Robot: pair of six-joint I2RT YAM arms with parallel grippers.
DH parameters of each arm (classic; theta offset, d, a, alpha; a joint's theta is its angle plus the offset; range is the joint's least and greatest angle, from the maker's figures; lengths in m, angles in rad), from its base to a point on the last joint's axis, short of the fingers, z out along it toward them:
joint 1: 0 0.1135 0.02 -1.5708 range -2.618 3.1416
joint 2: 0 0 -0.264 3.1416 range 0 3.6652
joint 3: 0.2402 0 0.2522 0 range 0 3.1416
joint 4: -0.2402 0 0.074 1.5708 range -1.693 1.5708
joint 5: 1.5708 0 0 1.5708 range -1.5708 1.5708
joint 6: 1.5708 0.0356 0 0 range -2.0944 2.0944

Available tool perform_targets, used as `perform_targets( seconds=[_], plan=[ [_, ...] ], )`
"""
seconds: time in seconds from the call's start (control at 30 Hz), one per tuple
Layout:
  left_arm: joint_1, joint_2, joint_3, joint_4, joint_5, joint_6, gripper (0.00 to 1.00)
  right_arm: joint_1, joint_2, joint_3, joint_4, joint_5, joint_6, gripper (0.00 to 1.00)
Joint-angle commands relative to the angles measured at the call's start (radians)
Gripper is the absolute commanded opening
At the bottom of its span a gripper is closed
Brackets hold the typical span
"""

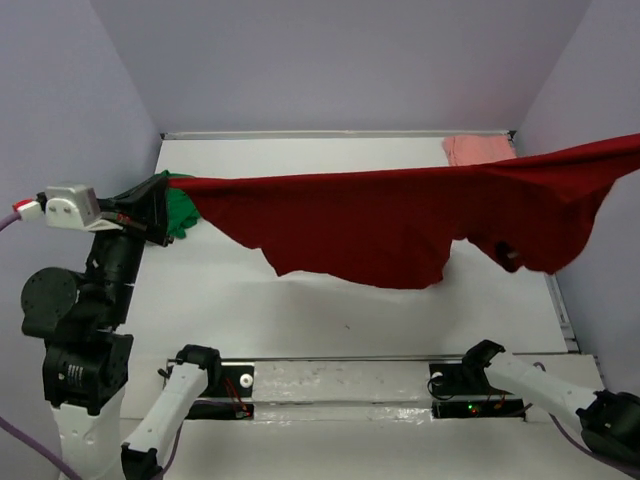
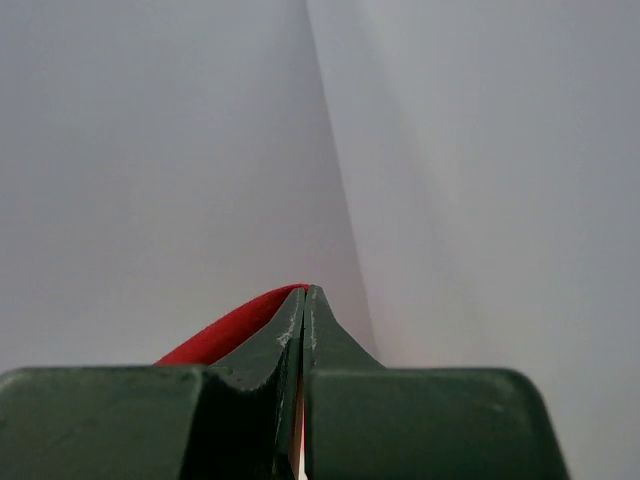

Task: Fold and stack the t-shirts
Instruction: Flatten the tshirt out

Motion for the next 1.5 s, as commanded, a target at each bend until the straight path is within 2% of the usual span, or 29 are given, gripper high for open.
perform_targets(
  seconds=[0.0,0.13,0.23,0.5,0.7,0.93,1.07,1.23,1.47],
  plan=[
    [0.003,0.022,0.097,0.104,0.073,0.070,0.00,-0.008,0.032,0.121,-0.147,-0.231,0.074,0.00],
    [0.003,0.094,0.234,0.091,0.083,0.085,0.00,-0.008,0.123,0.209,-0.179,-0.304,0.094,0.00],
    [0.001,0.143,0.279,0.093,0.080,0.089,0.00,-0.008,0.204,0.252,-0.173,-0.317,0.082,0.00],
    [-0.008,0.248,0.273,0.116,0.014,0.096,0.00,-0.008,0.416,0.347,-0.153,-0.277,-0.012,0.00],
    [-0.037,0.266,0.264,0.131,0.001,0.119,0.00,-0.008,0.508,0.441,-0.156,-0.282,-0.039,0.00],
    [-0.069,0.181,0.239,0.119,-0.048,0.139,0.00,0.049,0.395,0.358,-0.110,-0.226,-0.089,0.00],
    [-0.074,0.119,0.180,0.098,-0.058,0.130,0.00,0.126,0.256,0.191,-0.017,-0.118,-0.170,0.00],
    [-0.074,0.061,0.164,0.047,-0.078,0.133,0.00,0.186,0.178,0.088,0.029,-0.056,-0.217,0.00],
    [-0.074,0.041,0.216,-0.008,-0.078,0.130,0.00,0.212,0.203,0.139,0.031,-0.027,-0.239,0.00]
  ],
)
